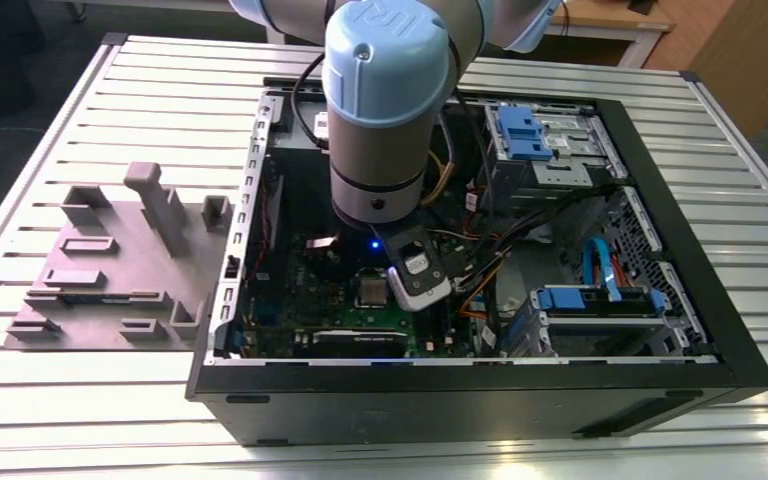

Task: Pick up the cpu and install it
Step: 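Place the cpu into insertion slot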

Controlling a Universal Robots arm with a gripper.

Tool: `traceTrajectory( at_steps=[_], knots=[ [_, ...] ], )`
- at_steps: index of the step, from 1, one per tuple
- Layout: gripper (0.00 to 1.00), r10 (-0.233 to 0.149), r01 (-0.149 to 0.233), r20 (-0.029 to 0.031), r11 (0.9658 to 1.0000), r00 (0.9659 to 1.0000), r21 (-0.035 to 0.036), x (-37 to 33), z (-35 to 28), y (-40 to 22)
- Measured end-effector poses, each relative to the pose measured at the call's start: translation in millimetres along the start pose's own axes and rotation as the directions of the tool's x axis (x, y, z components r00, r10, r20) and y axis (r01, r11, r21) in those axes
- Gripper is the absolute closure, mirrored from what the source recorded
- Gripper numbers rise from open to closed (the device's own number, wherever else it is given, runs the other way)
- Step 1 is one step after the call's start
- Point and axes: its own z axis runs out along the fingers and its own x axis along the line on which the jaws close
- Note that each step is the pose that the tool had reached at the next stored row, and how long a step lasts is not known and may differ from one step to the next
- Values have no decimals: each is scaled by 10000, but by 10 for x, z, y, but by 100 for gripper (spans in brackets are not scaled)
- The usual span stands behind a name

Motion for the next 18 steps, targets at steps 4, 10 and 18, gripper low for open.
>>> traceTrajectory(
  at_steps=[4,10,18],
  knots=[
    [41,1,-1,22,10000,10000,-2,7,-1,0],
    [41,0,1,78,10000,10000,-21,20,-1,-1],
    [41,2,-2,74,10000,10000,-24,21,-2,-1]
  ],
)
